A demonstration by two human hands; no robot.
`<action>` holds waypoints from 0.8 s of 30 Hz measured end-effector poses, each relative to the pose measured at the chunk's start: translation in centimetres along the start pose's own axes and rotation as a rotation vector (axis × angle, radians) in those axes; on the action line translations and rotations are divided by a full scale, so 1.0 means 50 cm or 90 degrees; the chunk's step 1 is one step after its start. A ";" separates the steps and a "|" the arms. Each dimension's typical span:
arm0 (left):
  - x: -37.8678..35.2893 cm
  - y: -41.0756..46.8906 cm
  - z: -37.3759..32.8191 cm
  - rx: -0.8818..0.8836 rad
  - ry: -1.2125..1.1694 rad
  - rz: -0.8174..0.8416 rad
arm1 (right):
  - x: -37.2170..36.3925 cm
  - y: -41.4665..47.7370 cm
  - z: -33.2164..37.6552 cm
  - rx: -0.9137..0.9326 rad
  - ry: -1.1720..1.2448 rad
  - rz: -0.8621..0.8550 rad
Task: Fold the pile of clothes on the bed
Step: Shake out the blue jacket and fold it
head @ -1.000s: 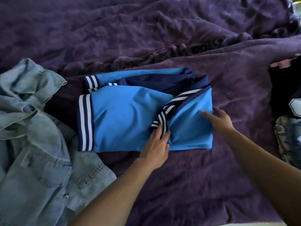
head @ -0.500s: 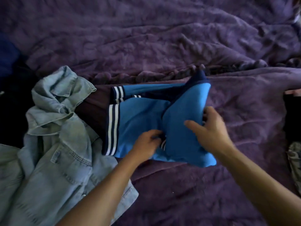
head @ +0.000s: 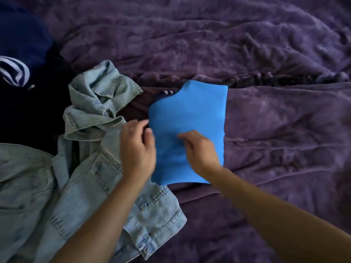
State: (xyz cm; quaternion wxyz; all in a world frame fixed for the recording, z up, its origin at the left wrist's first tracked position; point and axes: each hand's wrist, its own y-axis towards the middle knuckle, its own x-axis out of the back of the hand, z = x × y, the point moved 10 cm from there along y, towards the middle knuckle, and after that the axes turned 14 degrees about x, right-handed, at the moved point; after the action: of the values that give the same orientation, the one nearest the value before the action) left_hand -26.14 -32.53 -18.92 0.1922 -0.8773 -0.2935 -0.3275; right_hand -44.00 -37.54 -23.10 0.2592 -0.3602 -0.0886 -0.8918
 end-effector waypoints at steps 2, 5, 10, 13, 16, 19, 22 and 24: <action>-0.075 -0.019 -0.035 -0.026 0.087 0.042 | 0.087 -0.036 -0.047 -0.012 -0.136 -0.106; -0.191 -0.019 0.006 0.004 0.284 0.126 | 0.100 -0.063 -0.142 -0.139 -0.245 -0.023; -0.265 0.036 0.115 -0.007 0.372 0.137 | 0.002 -0.053 -0.223 -0.223 -0.226 0.036; -0.289 0.054 0.152 -0.045 0.396 0.116 | -0.050 -0.060 -0.276 -0.280 -0.204 0.022; -0.290 0.058 0.144 -0.051 0.363 0.094 | -0.052 -0.060 -0.292 -0.273 -0.194 -0.026; -0.267 0.063 0.114 -0.005 0.234 0.098 | -0.025 -0.072 -0.301 -0.303 -0.096 -0.092; -0.253 0.059 0.084 0.064 0.070 0.147 | 0.011 -0.088 -0.292 -0.327 -0.021 -0.132; -0.239 0.044 0.057 0.077 0.010 0.155 | 0.046 -0.107 -0.277 -0.320 -0.008 -0.159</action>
State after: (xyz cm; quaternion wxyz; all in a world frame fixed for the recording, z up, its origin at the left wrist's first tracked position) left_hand -30.74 -37.32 -29.49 0.2857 -0.8906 -0.2022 -0.2904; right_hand -56.47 -38.71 -31.40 0.0490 -0.4047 0.0899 -0.9087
